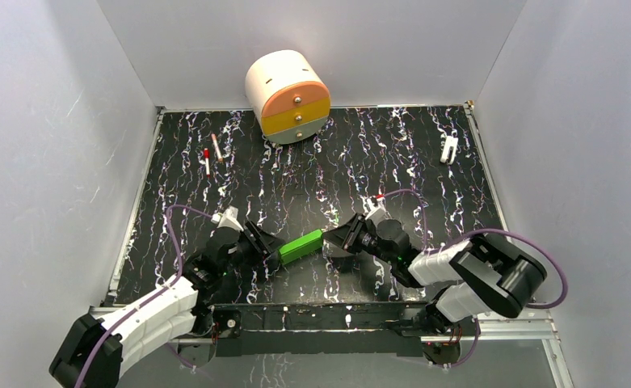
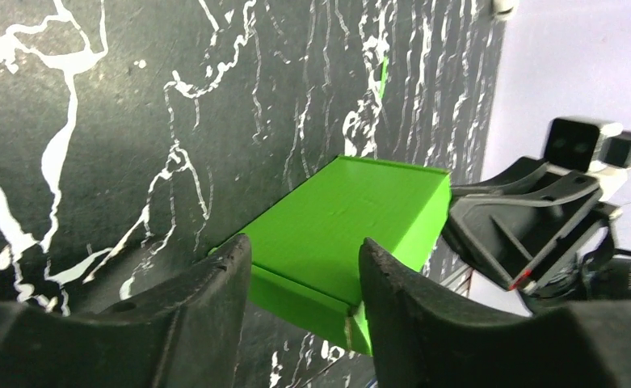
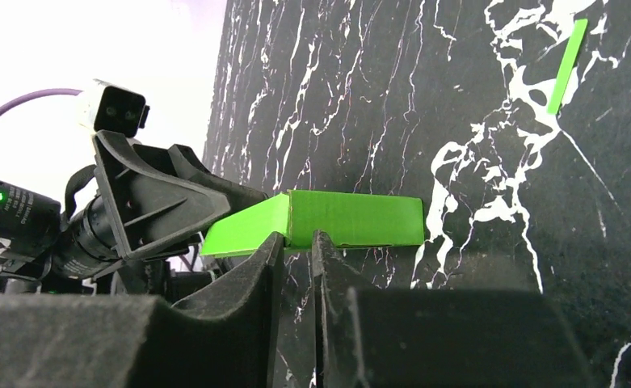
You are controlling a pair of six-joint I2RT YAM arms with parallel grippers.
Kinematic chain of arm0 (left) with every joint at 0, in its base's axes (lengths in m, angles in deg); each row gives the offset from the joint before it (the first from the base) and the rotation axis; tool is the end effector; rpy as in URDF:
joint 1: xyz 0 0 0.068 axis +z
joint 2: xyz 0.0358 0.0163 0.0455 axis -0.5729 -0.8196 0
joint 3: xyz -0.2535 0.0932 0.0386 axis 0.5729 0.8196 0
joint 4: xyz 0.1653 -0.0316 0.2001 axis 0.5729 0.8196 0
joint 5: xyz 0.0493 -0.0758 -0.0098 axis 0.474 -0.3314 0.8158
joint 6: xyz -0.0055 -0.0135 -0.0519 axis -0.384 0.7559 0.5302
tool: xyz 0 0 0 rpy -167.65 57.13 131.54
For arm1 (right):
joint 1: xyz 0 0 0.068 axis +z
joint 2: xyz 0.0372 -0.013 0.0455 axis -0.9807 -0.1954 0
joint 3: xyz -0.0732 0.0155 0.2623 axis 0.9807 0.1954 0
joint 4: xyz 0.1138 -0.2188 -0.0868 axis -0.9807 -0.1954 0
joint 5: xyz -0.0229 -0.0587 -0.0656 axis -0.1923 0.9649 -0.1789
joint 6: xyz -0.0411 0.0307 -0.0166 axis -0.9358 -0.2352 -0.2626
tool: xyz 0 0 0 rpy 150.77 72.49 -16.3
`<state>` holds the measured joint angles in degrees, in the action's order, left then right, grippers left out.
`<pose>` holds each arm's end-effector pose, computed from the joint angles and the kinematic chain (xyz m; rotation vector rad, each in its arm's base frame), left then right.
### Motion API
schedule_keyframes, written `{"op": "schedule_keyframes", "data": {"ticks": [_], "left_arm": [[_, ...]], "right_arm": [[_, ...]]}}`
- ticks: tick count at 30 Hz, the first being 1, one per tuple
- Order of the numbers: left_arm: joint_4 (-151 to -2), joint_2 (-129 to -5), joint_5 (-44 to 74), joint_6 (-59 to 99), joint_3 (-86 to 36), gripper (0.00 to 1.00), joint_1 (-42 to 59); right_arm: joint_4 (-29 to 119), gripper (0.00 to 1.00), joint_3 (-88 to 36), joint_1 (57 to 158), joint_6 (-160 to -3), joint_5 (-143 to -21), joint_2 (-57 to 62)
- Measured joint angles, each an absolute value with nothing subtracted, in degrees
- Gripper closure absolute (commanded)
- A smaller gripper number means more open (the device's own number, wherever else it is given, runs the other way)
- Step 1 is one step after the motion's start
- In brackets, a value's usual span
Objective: Fold the paper box
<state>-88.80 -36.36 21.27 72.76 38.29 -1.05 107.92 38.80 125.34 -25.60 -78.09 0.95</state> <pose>0.1354 -0.1002 0.1647 -0.5039 2.0793 -1.1563 0.1549 0.1672 0.1431 0.2209 1.9616 1.3933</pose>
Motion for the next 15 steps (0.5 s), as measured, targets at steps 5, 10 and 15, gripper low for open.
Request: {"op": "schedule_keyframes", "data": {"ticks": [5, 10, 15], "left_arm": [[-84.9, -35.5, 20.0, 72.0, 38.1, 0.33, -0.2], [-80.4, -33.1, 20.7, 71.8, 36.8, 0.23, 0.0], [-75.0, -30.7, 23.2, 71.1, 34.6, 0.18, 0.0]], "right_arm": [[98.5, 0.84, 36.4, 124.9, -29.6, -78.6, 5.6], [90.3, 0.62, 33.5, 124.8, -33.2, -79.0, 8.6], [83.7, 0.46, 32.1, 124.5, -35.9, -79.2, 10.8]]}}
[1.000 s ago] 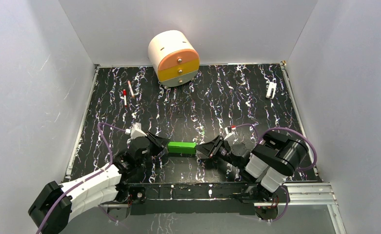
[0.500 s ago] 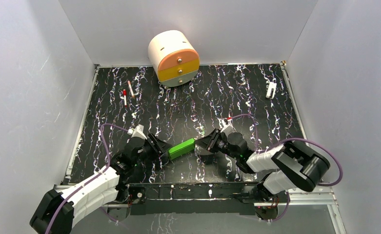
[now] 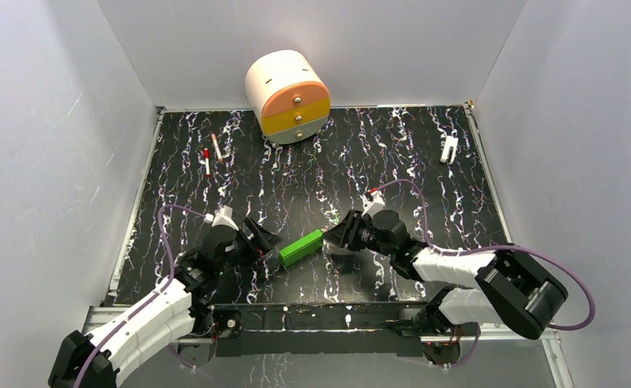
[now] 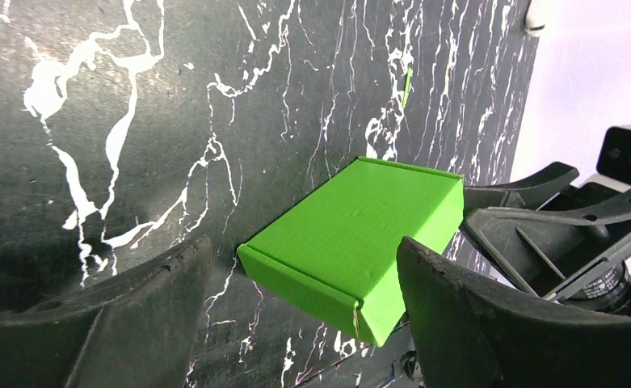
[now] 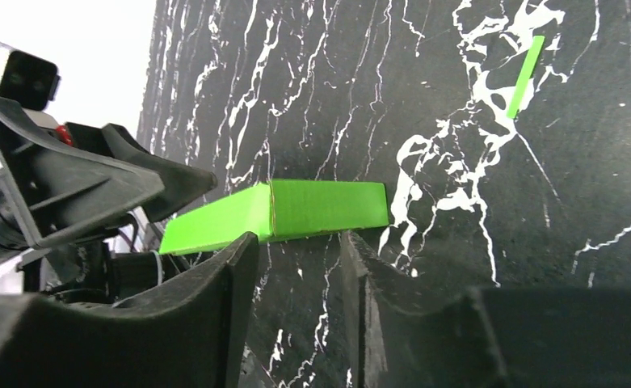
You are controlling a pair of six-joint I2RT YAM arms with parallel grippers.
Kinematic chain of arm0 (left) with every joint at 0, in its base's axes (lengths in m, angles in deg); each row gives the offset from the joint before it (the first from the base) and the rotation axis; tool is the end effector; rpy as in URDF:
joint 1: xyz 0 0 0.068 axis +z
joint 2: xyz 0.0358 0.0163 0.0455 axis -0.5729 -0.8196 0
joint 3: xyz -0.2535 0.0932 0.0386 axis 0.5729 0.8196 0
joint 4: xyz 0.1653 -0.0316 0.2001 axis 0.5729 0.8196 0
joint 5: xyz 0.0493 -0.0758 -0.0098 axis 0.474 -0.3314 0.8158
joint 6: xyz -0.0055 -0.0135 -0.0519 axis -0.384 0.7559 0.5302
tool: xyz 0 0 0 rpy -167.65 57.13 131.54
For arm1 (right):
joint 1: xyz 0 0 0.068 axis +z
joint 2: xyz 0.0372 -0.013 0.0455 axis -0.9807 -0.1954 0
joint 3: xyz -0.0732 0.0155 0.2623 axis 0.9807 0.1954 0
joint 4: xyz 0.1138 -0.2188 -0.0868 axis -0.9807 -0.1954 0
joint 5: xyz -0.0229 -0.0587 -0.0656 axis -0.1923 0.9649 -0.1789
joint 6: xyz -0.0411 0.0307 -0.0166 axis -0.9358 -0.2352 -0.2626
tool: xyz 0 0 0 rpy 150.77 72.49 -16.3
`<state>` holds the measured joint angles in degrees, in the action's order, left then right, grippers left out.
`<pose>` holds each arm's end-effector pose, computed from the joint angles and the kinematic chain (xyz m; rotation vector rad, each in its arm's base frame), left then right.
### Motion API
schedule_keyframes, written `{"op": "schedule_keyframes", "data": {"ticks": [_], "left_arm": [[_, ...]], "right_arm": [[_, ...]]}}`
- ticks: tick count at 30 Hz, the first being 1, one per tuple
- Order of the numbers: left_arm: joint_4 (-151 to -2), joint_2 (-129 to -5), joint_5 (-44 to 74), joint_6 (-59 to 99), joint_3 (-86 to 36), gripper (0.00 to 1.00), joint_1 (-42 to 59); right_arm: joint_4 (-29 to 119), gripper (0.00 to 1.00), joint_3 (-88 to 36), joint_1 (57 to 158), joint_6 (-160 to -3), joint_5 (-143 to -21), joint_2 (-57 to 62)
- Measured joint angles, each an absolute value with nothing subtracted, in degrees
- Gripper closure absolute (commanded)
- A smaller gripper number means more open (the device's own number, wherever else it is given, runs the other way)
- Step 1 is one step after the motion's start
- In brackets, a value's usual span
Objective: Fold the paper box
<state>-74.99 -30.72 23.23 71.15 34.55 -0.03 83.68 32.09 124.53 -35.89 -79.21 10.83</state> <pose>0.1310 -0.0920 0.1769 -0.5314 2.1298 -1.0485 0.1621 0.1710 0.1663 0.0530 2.0706 1.2058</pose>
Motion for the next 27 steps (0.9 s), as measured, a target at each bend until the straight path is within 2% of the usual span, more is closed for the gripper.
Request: {"op": "schedule_keyframes", "data": {"ticks": [6, 10, 15, 27], "left_arm": [[-67.9, -27.3, 24.7, 70.7, 32.2, 0.17, 0.0], [-65.0, -24.3, 23.3, 70.8, 31.8, 0.16, 0.0], [-64.8, -22.6, 18.7, 72.6, 32.1, 0.18, 0.0], [-71.4, -20.9, 11.7, 77.9, 39.8, 0.29, 0.0]], "right_arm": [[78.8, 0.32, 30.8, 124.5, -37.3, -79.7, 14.2], [78.7, 0.29, 30.0, 124.5, -37.4, -80.5, 14.9], [78.9, 0.31, 28.2, 124.5, -37.4, -80.8, 13.6], [81.5, 0.46, 27.0, 124.0, -37.2, -82.5, 5.9]]}}
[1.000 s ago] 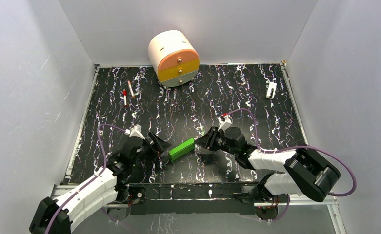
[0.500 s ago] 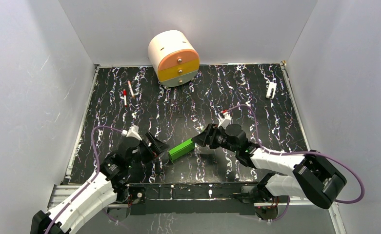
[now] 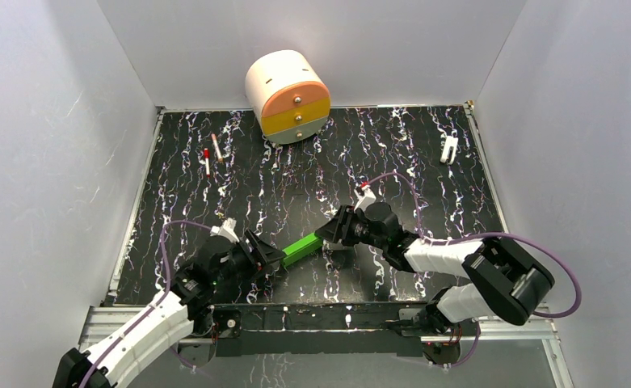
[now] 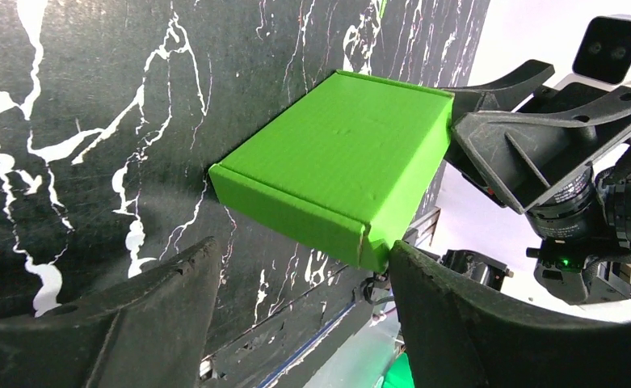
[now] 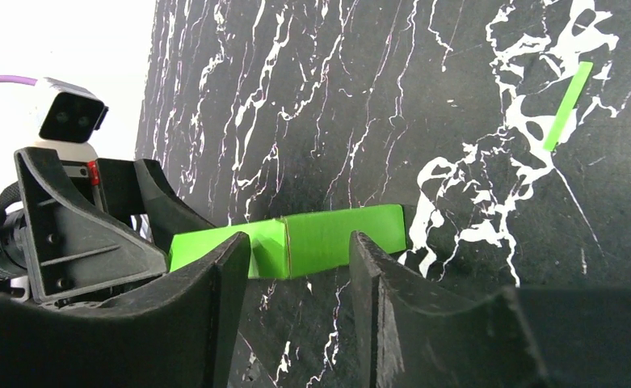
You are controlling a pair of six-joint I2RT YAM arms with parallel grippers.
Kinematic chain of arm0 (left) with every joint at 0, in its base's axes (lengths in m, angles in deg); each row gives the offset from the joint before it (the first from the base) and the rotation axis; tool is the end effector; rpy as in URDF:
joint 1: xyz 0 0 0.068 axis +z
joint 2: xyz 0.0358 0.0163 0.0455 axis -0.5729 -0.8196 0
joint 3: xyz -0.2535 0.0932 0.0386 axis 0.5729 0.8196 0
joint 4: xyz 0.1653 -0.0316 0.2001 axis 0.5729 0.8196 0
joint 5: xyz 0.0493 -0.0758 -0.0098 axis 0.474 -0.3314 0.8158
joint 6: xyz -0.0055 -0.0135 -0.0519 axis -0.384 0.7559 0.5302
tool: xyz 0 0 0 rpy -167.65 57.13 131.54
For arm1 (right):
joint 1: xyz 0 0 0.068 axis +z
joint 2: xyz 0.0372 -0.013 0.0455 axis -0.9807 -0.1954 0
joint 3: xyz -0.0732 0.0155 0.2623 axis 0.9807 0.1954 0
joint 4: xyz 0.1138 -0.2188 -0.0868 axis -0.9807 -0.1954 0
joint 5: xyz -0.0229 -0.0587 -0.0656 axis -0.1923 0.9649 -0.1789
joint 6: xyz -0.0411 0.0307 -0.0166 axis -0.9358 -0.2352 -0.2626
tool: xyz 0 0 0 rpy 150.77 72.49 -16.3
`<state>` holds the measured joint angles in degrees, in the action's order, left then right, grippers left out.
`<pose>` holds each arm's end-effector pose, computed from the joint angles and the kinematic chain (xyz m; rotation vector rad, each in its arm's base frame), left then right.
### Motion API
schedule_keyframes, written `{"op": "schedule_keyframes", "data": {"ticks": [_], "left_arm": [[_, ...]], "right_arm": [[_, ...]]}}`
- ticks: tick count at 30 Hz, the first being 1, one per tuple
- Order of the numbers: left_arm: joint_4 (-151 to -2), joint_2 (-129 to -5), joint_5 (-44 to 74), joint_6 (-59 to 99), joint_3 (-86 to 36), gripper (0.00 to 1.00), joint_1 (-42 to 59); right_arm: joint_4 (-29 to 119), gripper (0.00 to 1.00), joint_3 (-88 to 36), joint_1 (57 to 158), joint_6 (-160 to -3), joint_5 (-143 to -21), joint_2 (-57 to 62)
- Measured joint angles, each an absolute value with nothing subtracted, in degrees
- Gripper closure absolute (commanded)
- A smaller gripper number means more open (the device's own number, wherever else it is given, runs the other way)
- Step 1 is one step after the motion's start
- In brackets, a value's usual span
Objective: Fold the paper box
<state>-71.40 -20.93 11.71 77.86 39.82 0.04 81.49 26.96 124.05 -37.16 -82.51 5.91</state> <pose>0.1093 -0.0853 0.1612 -0.5387 2.2103 -1.2965 0.1769 0.1861 0.1693 -0.0015 2.1165 1.2157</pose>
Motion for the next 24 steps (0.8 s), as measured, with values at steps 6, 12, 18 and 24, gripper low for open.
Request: {"op": "schedule_keyframes", "data": {"ticks": [6, 12, 18, 24], "left_arm": [[-77.8, -25.6, 10.4, 78.8, 40.5, 0.38, 0.0], [-83.4, -27.4, 9.3, 80.2, 42.1, 0.49, 0.0], [-86.6, -28.0, 9.6, 80.2, 43.0, 0.62, 0.1], [-92.2, -31.9, 11.2, 79.8, 43.8, 0.73, 0.3]], "right_arm": [[83.9, 0.55, 27.0, 123.8, -36.8, -83.9, 4.4], [85.4, 0.6, 27.0, 123.7, -36.4, -84.3, 3.7], [88.9, 0.61, 26.5, 123.3, -35.8, -84.7, 0.8], [90.2, 0.64, 22.4, 122.2, -36.1, -84.9, -4.2]]}}
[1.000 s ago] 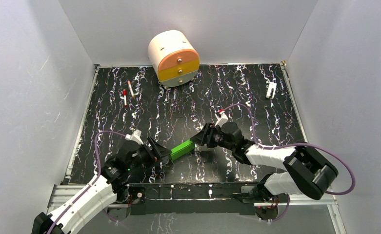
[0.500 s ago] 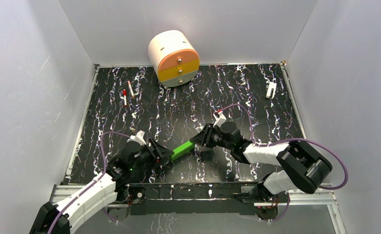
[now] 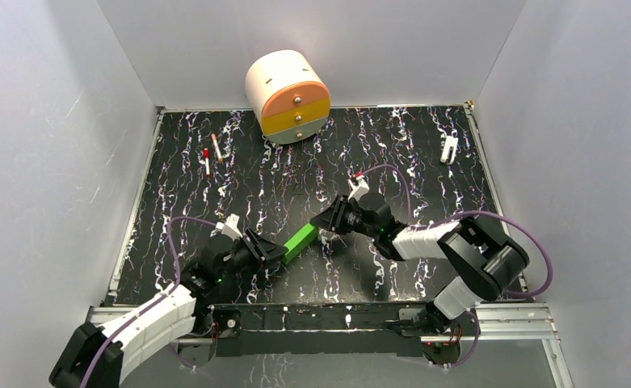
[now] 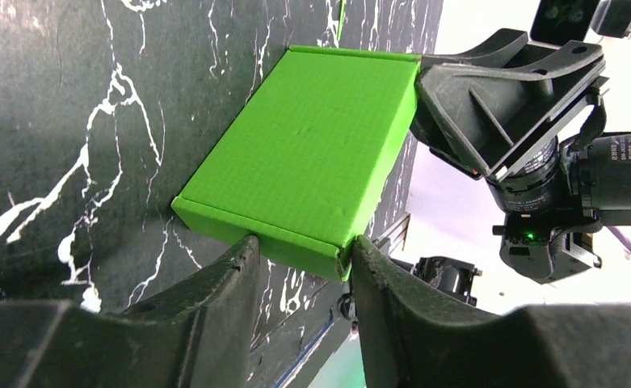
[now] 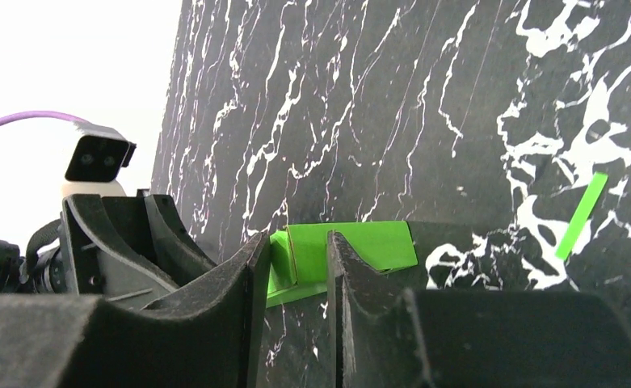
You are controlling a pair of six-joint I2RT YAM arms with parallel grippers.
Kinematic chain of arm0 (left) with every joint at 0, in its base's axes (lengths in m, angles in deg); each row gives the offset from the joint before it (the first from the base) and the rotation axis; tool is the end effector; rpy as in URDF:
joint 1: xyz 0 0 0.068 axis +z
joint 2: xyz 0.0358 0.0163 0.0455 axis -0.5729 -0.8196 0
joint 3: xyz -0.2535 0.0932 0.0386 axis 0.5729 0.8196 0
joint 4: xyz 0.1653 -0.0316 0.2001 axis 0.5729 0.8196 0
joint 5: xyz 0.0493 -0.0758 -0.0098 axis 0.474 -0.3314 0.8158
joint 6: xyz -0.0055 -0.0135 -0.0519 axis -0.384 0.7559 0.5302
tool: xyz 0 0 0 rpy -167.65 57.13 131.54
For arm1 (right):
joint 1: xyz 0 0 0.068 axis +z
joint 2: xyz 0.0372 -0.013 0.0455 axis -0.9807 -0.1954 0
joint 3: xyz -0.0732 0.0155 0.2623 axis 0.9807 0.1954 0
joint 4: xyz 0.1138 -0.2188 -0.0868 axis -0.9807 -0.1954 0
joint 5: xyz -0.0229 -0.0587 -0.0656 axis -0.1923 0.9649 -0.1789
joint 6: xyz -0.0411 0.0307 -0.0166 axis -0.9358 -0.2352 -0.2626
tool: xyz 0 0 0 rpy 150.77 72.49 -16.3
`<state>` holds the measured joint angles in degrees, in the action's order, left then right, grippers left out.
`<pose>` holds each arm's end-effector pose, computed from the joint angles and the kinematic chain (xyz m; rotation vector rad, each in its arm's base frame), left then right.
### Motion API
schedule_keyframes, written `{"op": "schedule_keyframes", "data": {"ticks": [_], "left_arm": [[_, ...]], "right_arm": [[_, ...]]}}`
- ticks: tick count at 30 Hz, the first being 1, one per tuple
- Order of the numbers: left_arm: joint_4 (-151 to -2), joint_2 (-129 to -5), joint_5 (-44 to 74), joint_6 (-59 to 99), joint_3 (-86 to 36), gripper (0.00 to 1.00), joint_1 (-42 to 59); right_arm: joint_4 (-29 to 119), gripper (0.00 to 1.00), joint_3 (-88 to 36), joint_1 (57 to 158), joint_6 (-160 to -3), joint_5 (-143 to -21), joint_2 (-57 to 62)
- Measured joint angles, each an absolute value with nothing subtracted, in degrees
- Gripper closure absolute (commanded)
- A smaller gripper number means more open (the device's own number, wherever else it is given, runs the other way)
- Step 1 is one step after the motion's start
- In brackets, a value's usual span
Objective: Fold the paper box
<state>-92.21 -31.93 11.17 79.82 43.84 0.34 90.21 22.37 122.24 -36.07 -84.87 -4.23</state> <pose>0.1219 -0.0935 0.1495 -0.5347 2.1134 -1.3856 0.2041 0.2027 0.1634 0.0126 2.0670 1.2741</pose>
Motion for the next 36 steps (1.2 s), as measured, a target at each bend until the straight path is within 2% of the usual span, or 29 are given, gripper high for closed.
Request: {"op": "schedule_keyframes", "data": {"ticks": [3, 10, 16, 19, 22, 31, 36], "left_arm": [[-97.9, -35.6, 12.3, 79.5, 44.5, 0.8, 0.3], [-110.2, -46.9, 14.9, 78.6, 43.7, 0.84, 0.6], [-114.5, -55.2, 15.1, 77.6, 40.0, 0.82, 2.0], [-114.7, -56.2, 14.3, 77.1, 39.1, 0.81, 2.8], [-113.2, -55.6, 14.0, 76.3, 38.5, 0.81, 3.2], [-107.9, -53.6, 14.1, 73.9, 36.5, 0.81, 3.6], [-107.8, -54.1, 14.1, 73.7, 36.0, 0.81, 3.7]], "right_arm": [[90.1, 0.66, 20.3, 121.1, -36.8, -85.4, -6.1], [88.2, 0.68, 15.2, 117.1, -39.3, -89.1, -9.7], [85.3, 0.55, 12.7, 113.4, -41.8, -92.5, -10.2], [84.7, 0.47, 12.7, 111.9, -43.1, -94.4, -10.0], [84.4, 0.43, 12.8, 110.7, -43.8, -96.1, -9.0], [86.2, 0.42, 17.7, 109.0, -45.3, -100.3, -3.2], [88.2, 0.53, 19.9, 108.9, -45.6, -102.9, -4.1]]}}
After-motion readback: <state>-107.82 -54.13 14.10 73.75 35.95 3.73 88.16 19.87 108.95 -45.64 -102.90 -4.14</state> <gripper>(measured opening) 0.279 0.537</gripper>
